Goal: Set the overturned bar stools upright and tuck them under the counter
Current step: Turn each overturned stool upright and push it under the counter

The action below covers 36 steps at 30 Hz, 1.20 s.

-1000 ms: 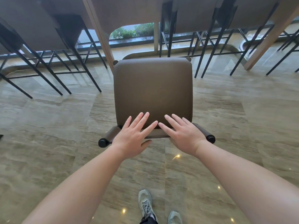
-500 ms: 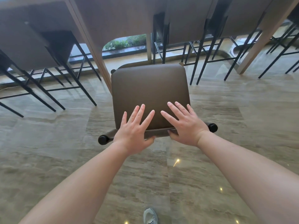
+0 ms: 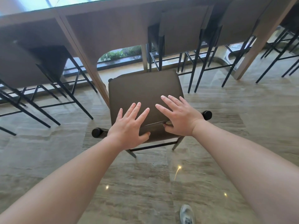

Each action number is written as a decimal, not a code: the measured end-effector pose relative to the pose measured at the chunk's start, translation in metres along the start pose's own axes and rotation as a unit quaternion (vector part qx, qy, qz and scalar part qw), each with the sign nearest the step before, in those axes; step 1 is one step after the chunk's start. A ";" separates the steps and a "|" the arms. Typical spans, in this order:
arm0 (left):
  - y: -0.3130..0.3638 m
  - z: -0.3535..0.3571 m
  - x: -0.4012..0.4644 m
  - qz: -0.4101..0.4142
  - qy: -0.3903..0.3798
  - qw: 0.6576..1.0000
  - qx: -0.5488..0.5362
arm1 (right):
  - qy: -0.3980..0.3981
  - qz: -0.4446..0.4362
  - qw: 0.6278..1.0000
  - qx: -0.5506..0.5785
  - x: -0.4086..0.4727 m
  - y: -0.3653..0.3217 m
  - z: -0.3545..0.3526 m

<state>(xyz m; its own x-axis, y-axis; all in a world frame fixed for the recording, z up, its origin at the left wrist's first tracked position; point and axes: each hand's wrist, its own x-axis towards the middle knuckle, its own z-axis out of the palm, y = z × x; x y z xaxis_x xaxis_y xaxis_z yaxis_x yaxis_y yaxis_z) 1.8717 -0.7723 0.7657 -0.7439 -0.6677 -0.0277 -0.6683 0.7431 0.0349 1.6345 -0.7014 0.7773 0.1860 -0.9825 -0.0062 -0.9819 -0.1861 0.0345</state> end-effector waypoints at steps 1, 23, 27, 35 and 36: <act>-0.004 -0.002 0.007 -0.002 -0.003 1.000 -0.001 | 0.002 -0.001 1.000 0.001 0.007 0.004 0.000; -0.075 -0.024 0.127 -0.028 -0.049 0.998 0.010 | -0.003 -0.120 0.991 0.052 0.141 0.084 -0.001; -0.074 -0.024 0.128 -0.031 -0.039 0.999 0.016 | 0.013 -0.134 0.990 0.041 0.142 0.086 0.001; -0.074 -0.034 0.142 -0.041 0.059 0.995 0.068 | 0.035 -0.080 0.995 0.040 0.144 0.084 -0.009; -0.077 -0.034 0.145 -0.025 0.076 0.994 0.080 | 0.043 -0.076 0.995 0.039 0.145 0.085 -0.010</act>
<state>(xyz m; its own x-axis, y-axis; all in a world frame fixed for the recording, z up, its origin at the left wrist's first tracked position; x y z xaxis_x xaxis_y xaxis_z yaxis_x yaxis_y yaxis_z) 1.8151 -0.9279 0.7932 -0.7087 -0.6943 0.1252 -0.7055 0.6982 -0.1217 1.5787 -0.8599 0.7890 0.3321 -0.9398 0.0806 -0.9412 -0.3359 -0.0378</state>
